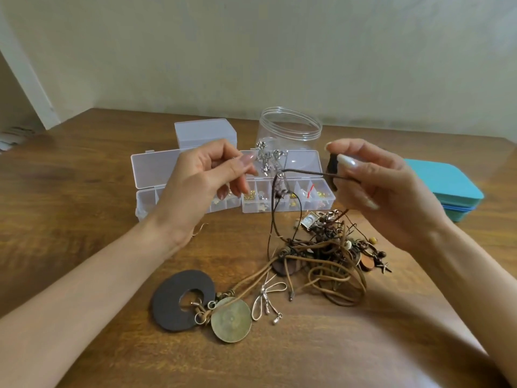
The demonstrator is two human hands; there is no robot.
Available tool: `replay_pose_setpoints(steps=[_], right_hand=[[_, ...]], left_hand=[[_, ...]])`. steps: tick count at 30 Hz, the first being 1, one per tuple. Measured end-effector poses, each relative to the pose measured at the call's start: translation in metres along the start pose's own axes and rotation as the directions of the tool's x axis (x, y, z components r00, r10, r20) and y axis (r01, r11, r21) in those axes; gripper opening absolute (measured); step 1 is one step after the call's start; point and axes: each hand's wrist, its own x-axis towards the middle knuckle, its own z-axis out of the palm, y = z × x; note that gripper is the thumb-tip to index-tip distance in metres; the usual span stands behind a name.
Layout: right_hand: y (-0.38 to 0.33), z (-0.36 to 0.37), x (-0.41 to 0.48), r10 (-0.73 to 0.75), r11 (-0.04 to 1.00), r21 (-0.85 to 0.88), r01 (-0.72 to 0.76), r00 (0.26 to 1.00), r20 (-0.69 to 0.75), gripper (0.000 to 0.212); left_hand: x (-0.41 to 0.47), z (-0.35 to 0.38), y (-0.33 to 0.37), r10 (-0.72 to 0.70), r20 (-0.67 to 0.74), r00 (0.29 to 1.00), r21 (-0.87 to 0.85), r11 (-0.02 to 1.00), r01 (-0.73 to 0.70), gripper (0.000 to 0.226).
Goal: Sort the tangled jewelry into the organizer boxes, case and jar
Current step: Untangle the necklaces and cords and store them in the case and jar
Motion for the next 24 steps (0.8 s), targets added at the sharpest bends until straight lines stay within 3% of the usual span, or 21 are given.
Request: replay_pose_setpoints(steps=[6,8,9,10,11,16,21,24], right_hand=[[0.0,0.004,-0.001,-0.037,0.999,0.009,0.036,0.996,0.077,0.022],[0.004,0.007,-0.003,-0.056,0.952,-0.303,0.048,0.998,-0.017,0.02],[0.007,0.009,-0.004,-0.12,0.854,-0.516,0.07,0.991,-0.065,0.02],[0.008,0.012,-0.005,-0.179,0.758,-0.646,0.091,0.981,-0.073,0.02],[0.009,0.015,-0.005,-0.207,0.73,-0.674,0.112,0.976,-0.061,0.02],[0.01,0.03,-0.007,-0.08,0.942,-0.33,0.066,0.996,-0.03,0.022],[0.012,0.032,-0.007,0.063,0.965,-0.257,-0.058,0.998,0.012,0.03],[0.013,0.032,-0.006,0.072,0.96,-0.271,-0.074,0.997,-0.02,0.022]], left_hand=[[-0.001,0.004,-0.007,-0.096,0.069,0.993,0.066,0.994,0.091,0.02],[-0.002,0.007,-0.006,-0.099,0.098,0.99,0.04,0.995,0.096,0.02],[-0.002,0.008,-0.006,-0.097,0.113,0.989,0.014,0.995,0.096,0.021],[-0.003,0.009,-0.006,-0.093,0.125,0.988,-0.014,0.995,0.095,0.02],[-0.003,0.01,-0.006,-0.085,0.132,0.988,-0.037,0.995,0.091,0.018],[-0.003,0.011,-0.007,-0.028,0.128,0.991,-0.092,0.995,0.04,0.013],[-0.002,0.011,-0.009,-0.036,0.134,0.99,-0.127,0.99,0.053,0.013],[-0.004,0.012,-0.008,-0.047,0.167,0.985,-0.129,0.989,0.069,0.015]])
